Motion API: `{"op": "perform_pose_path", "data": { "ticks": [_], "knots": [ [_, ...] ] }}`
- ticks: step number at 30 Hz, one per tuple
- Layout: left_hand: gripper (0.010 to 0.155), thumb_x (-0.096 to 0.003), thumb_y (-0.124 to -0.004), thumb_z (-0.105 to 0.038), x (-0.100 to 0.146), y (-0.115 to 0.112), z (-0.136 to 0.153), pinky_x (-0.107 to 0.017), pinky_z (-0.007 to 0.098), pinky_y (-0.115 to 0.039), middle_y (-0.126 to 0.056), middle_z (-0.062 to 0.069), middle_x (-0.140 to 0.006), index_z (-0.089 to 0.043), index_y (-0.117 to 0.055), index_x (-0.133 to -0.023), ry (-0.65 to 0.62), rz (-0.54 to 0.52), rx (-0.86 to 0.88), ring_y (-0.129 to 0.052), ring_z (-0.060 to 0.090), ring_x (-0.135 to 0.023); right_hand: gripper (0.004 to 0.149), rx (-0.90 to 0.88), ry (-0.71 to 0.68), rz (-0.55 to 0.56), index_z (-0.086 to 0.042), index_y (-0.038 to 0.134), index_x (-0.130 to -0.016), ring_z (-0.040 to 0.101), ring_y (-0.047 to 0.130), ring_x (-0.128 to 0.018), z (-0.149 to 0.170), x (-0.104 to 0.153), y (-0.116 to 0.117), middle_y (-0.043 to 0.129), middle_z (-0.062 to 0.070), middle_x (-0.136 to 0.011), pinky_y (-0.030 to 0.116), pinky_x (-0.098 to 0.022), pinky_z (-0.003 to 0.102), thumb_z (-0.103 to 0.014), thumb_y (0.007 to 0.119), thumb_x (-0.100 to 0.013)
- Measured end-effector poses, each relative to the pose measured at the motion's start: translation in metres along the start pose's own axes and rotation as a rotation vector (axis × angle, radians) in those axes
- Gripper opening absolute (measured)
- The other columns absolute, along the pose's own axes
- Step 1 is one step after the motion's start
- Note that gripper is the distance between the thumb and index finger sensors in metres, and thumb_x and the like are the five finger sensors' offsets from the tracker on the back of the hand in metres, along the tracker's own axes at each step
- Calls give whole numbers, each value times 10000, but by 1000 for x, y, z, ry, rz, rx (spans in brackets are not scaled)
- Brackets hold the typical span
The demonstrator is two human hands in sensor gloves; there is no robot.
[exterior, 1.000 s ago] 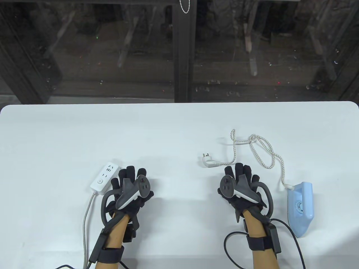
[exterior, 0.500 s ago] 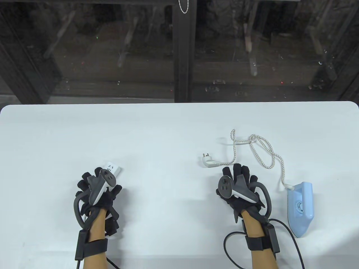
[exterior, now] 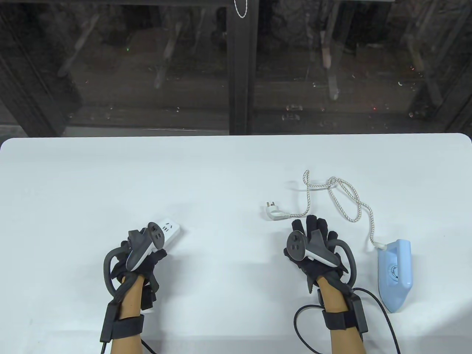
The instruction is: Plug the electric iron into the power strip
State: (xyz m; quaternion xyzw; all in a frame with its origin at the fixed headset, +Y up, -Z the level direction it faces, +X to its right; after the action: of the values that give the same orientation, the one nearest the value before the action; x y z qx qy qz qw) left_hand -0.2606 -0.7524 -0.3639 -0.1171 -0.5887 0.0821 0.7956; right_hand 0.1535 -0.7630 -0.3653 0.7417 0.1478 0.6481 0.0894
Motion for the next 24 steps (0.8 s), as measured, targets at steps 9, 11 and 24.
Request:
{"op": "perform_pose_path", "data": {
  "ticks": [9, 11, 24],
  "knots": [
    [834, -365, -699, -636, 29, 10, -52, -811, 532, -647, -722, -25, -1089, -371, -362, -1080, -361, -37, 24, -803, 257, -1029, 794, -7, -3, -1, -182, -27, -1085, 571, 21, -995, 0, -1, 1, -97, 296, -1127, 266, -699, 737, -526, 473, -573],
    [841, -360, -689, -647, 34, 7, -64, -815, 531, -637, -719, -45, -1091, -348, -371, -1079, -409, -23, 13, -786, 245, -1044, 793, -8, -4, 0, -184, -27, -1085, 570, 21, -995, 0, -1, 1, -98, 294, -1128, 266, -700, 736, -526, 473, -574],
    [799, -395, -615, -652, 40, -36, -101, -849, 583, -329, -291, -55, -1231, -419, -262, -1073, -507, 182, -67, -161, 305, -1140, 822, -12, 15, 71, -210, -24, -1080, 557, 63, -1012, -2, -6, -17, -76, 275, -1139, 291, -712, 727, -506, 543, -562]
  ]
}}
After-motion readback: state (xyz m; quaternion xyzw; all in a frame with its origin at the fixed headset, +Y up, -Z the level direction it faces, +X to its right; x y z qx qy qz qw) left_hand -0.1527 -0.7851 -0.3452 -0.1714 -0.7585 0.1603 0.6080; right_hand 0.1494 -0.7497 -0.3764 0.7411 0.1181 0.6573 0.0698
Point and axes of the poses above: the tracker on the back of each hand, its own z axis roughly to the little-finger side, its own x axis roughly from the fingertips to the wrist, y = z × x, the point moved 3 cm from there along -x, roughly from the wrist to the fingertips
